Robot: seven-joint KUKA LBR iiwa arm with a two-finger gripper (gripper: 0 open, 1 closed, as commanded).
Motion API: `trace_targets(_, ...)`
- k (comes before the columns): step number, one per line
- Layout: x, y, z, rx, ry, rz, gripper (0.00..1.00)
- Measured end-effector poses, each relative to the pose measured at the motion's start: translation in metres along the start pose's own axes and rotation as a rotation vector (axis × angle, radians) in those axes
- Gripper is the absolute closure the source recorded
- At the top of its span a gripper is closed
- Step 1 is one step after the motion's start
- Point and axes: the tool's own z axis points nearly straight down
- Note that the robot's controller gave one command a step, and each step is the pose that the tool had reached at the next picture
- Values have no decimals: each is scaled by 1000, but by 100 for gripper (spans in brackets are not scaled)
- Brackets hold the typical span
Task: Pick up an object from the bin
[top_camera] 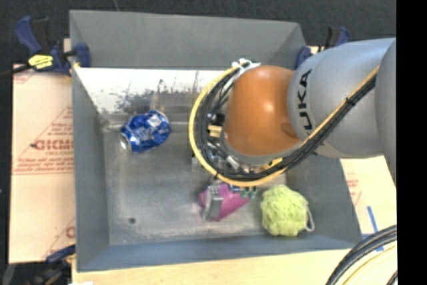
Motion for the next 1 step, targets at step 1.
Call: trace_targets(1, 0, 0, 0, 0, 0, 0, 0)
